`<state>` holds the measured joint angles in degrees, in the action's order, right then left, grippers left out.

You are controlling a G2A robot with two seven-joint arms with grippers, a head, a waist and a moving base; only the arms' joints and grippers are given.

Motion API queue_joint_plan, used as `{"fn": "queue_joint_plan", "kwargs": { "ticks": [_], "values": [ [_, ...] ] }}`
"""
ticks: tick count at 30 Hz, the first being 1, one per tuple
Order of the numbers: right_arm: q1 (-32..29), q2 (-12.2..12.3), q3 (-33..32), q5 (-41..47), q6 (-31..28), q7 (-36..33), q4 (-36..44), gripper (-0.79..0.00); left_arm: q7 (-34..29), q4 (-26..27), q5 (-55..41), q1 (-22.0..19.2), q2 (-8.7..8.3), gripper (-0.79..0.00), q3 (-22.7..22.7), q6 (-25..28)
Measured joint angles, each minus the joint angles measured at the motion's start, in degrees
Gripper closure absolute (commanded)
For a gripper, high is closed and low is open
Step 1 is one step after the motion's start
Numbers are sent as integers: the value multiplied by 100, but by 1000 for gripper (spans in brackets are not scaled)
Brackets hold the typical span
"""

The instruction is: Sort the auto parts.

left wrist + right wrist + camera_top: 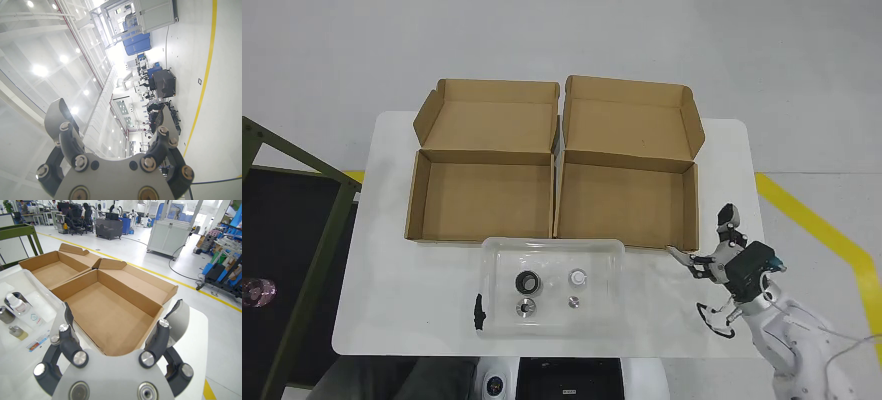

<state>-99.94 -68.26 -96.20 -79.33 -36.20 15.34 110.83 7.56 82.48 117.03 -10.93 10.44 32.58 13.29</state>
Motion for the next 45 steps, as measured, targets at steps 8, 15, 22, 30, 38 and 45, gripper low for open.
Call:
{"fn": "queue_joint_plan", "kwargs": {
  "ticks": [8, 15, 22, 30, 38, 45],
  "values": [
    [383, 19, 547, 156, -587, -133, 21, -785, 0, 0, 0, 0, 0, -785, 0, 0],
    [794, 47, 1129, -22, -1273, -235, -27, -785, 0, 0, 0, 0, 0, -785, 0, 0],
    [1282, 71, 1724, -279, -1955, -317, -122, -785, 0, 0, 0, 0, 0, -785, 0, 0],
    [1871, 173, 2506, -678, -2180, -491, -276, -785, 0, 0, 0, 0, 0, -785, 0, 0],
    [2371, 386, 3124, -991, -2180, -587, -511, -785, 0, 0, 0, 0, 0, -785, 0, 0],
    [2683, 627, 3543, -1256, -2180, -648, -636, -785, 0, 0, 0, 0, 0, -785, 0, 0]
  ]
}}
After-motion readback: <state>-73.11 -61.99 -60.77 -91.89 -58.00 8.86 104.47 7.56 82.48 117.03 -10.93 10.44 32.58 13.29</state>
